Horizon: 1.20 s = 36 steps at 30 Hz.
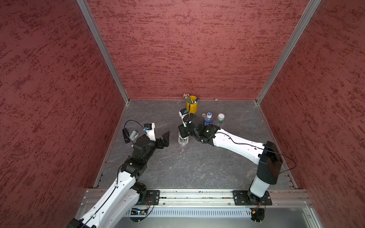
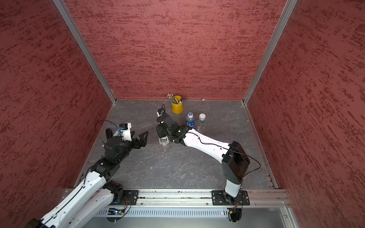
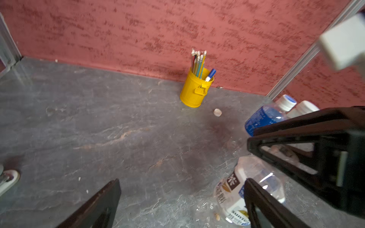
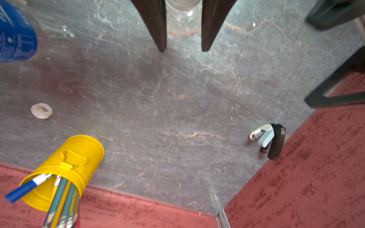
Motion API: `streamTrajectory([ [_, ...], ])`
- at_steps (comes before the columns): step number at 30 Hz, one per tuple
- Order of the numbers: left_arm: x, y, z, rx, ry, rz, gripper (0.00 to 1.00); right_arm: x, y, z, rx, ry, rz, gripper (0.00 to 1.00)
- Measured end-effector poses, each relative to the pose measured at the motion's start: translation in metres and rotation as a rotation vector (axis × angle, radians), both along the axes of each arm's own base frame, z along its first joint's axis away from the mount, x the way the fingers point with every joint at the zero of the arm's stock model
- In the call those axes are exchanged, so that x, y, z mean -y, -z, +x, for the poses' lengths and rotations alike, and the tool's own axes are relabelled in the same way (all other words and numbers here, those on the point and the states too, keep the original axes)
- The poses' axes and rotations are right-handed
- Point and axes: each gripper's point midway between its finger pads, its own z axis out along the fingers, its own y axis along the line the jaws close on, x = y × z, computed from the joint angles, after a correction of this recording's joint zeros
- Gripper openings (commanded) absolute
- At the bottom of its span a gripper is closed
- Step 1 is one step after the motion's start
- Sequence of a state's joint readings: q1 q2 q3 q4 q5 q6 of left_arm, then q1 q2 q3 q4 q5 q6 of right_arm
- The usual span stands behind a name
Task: Screw on the bottle caps
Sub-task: Place the plastic bottle at the center of the board.
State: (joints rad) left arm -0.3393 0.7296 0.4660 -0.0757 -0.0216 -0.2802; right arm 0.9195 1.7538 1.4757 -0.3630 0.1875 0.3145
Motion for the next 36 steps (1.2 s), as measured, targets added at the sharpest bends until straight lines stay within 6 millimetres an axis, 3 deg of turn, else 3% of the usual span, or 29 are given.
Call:
streamTrajectory([
  [4,-0.001,0.015,0.001,-0.067,0.003,-0.024,1.00,0.000,0.000,0.000,0.012,0.000,0.016,0.26],
  [19,0.013,0.018,-0.001,-0.096,0.080,-0.067,1.00,0.009,0.006,-0.020,-0.020,-0.055,-0.054,0.77],
  [23,0.015,0.018,-0.001,-0.097,0.090,-0.069,1.00,0.013,-0.014,-0.018,0.001,-0.068,-0.085,0.80],
  [27,0.019,0.010,0.003,-0.091,0.110,-0.061,1.00,0.022,-0.057,-0.009,0.058,-0.076,-0.081,0.82],
  [30,0.022,-0.003,0.008,-0.069,0.126,-0.060,1.00,0.047,-0.096,0.011,0.096,-0.035,-0.061,0.81],
  [32,0.022,-0.011,0.011,-0.059,0.127,-0.067,1.00,0.076,-0.118,0.035,0.109,0.025,-0.036,0.79],
  [34,0.018,-0.015,0.016,-0.061,0.112,-0.083,1.00,0.111,-0.130,0.061,0.107,0.098,-0.012,0.76],
  [36,0.012,-0.014,0.022,-0.082,0.094,-0.109,1.00,0.145,-0.129,0.086,0.078,0.168,0.007,0.74],
])
